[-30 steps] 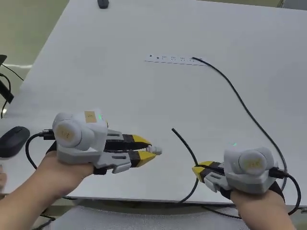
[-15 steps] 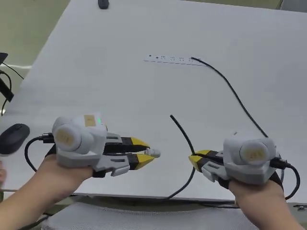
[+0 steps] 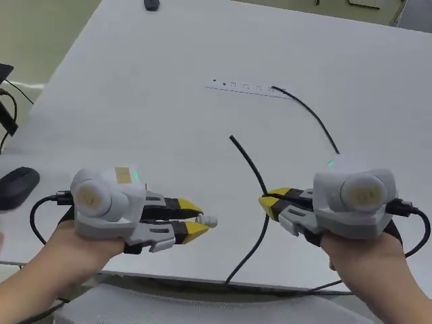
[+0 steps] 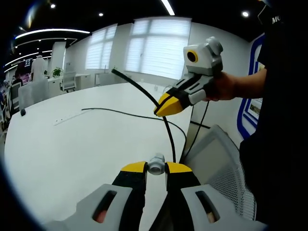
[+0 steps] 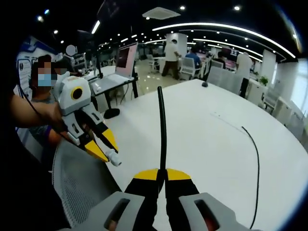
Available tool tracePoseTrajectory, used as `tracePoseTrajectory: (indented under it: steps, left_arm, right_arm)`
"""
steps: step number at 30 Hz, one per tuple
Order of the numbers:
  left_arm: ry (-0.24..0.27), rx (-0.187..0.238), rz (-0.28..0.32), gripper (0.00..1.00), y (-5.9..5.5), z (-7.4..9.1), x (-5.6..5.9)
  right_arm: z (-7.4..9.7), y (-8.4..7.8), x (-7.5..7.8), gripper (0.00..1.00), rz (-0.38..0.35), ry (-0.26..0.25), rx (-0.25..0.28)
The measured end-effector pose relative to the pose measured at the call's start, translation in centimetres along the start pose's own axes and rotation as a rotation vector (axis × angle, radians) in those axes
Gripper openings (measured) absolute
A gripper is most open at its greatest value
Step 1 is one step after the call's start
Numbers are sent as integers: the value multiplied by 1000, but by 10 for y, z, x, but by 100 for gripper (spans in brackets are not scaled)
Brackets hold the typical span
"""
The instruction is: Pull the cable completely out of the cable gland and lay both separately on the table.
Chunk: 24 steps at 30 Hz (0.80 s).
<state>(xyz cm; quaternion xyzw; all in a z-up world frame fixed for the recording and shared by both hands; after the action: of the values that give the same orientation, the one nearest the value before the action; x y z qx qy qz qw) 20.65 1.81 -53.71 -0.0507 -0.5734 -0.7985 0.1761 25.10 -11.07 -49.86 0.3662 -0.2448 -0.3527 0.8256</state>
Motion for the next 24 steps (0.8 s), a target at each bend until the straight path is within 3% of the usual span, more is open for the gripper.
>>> tracePoseTrajectory:
  steps: [7,11,24]
  left_arm:
    - [11,15,10,15,-9,9,-1]
    - [20,20,15,15,-14,13,-3]
    - [41,28,45,16,-38,24,-10]
  right_arm:
    - [-11,28,7,0,58,-5,12]
    - [-23,35,7,0,107,5,-17]
    - [-71,63,-13,0,266,42,-71]
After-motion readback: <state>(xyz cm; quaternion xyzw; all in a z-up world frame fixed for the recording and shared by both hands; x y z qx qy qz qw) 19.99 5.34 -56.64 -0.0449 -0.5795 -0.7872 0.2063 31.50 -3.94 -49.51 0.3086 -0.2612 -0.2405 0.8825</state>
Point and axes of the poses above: the centre of the closed fingertips' face, and the gripper's own axes: z roughly backward along the fingers, x roughly to its right, y roughly out of its top, the point moved 4 cm from there along z, roughly backward along the fingers, and after that the axes turned 14 degrees about -y, right-handed, at the moved point
